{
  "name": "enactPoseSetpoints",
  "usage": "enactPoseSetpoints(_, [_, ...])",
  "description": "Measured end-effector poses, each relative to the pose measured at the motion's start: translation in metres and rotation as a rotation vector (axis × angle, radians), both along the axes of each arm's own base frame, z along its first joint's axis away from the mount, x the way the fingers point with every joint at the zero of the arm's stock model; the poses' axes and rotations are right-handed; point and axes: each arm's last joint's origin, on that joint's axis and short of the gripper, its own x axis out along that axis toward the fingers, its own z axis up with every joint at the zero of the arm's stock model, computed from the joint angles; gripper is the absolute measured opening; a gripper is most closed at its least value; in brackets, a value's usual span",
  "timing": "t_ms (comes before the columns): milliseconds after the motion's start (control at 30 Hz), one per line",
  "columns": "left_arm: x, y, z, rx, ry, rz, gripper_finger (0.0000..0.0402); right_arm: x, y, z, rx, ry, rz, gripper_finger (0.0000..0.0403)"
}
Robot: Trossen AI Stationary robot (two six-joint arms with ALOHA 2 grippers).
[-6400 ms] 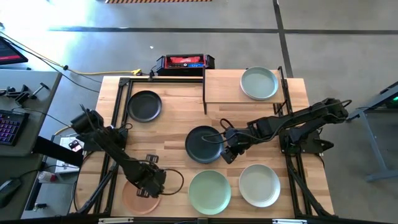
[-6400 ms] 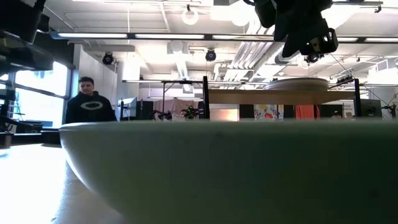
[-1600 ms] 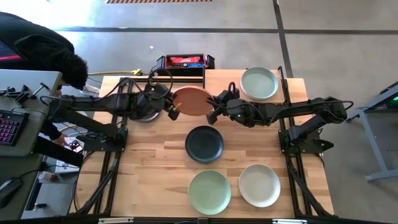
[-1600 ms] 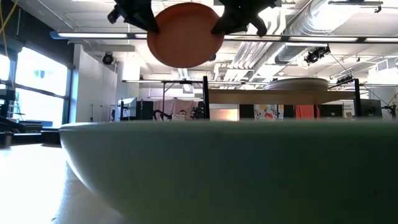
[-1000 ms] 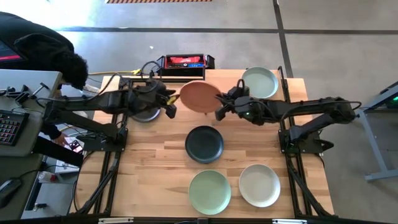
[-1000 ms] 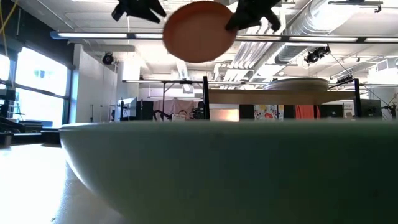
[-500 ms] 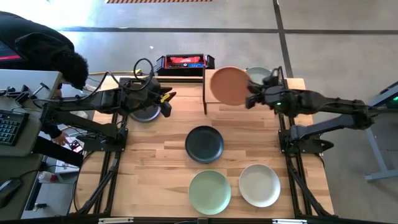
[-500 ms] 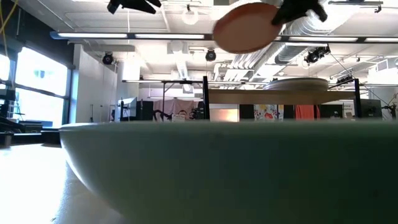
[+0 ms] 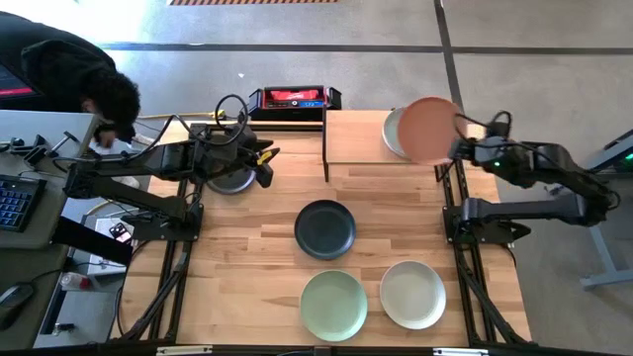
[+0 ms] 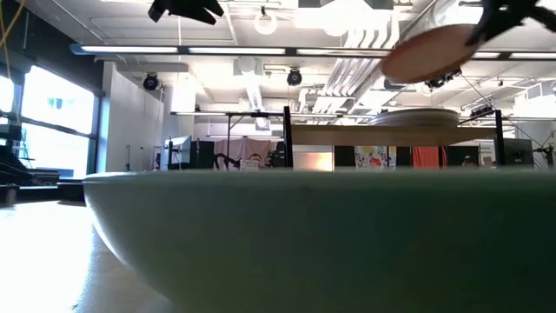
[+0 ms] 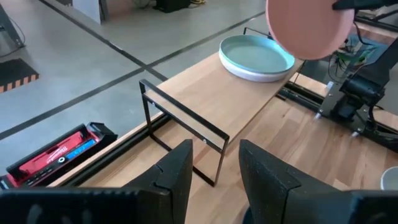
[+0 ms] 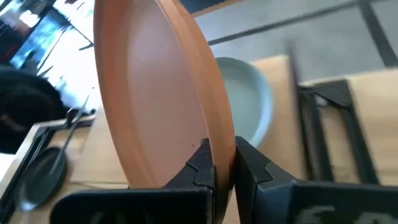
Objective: Place and stack plates onto a shelf
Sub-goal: Stack the brown plate on top of the blue plate on the shelf
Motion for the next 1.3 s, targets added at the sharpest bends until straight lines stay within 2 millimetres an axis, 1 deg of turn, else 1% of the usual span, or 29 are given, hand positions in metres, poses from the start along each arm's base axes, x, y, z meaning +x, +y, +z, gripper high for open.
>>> enactPoseSetpoints(67, [0.000, 0.000, 0.000, 0.001, 0.001, 0.000, 0.0118, -0.012, 0.002, -0.003, 0.026, -0.015, -0.043, 0.0005])
enactPoseSetpoints(167, [0.000, 0.000, 0.000, 0.012, 0.010, -0.005, 0.0118, -0.024, 0.004, -0.004, 0.045, -0.055, -0.086, 0.0005])
enactPoseSetpoints(267, [0.000, 0.000, 0.000, 0.020, 0.016, -0.009, 0.0118, -0.032, 0.006, -0.004, 0.046, -0.095, -0.101, 0.0005])
enactPoseSetpoints(333, [0.000, 0.000, 0.000, 0.020, 0.016, -0.009, 0.0118, -0.033, 0.006, -0.004, 0.045, -0.118, -0.105, 0.0005])
enactPoseSetpoints(433, [0.000, 0.000, -0.002, 0.020, 0.023, -0.009, 0.0118, -0.028, 0.005, -0.001, 0.043, -0.163, -0.112, 0.0005])
enactPoseSetpoints(500, [0.000, 0.000, -0.003, 0.019, 0.032, -0.009, 0.0118, -0.019, 0.003, -0.005, 0.028, -0.188, -0.097, 0.0005])
enactPoseSetpoints(600, [0.001, 0.000, -0.003, 0.019, 0.033, -0.009, 0.0118, -0.001, -0.001, -0.021, 0.004, -0.239, -0.055, 0.0005])
enactPoseSetpoints(700, [0.001, 0.000, -0.004, 0.018, 0.037, -0.011, 0.0118, 0.010, -0.003, -0.041, -0.012, -0.301, -0.045, 0.0005])
enactPoseSetpoints(833, [0.001, 0.000, -0.004, 0.008, 0.035, -0.029, 0.0117, 0.013, -0.004, -0.058, -0.007, -0.396, -0.072, 0.0005])
enactPoseSetpoints(1033, [0.001, 0.000, -0.004, 0.005, 0.033, -0.032, 0.0118, 0.007, -0.005, -0.077, 0.027, -0.549, -0.252, 0.0005])
enactPoseSetpoints(1167, [0.001, 0.000, -0.004, 0.003, 0.032, -0.031, 0.0118, 0.010, -0.006, -0.085, 0.057, -0.623, -0.347, 0.0005])
enactPoseSetpoints(1300, [0.001, 0.000, -0.004, -0.002, 0.026, -0.028, 0.0118, 0.018, -0.008, -0.089, 0.100, -0.660, -0.402, 0.0005])
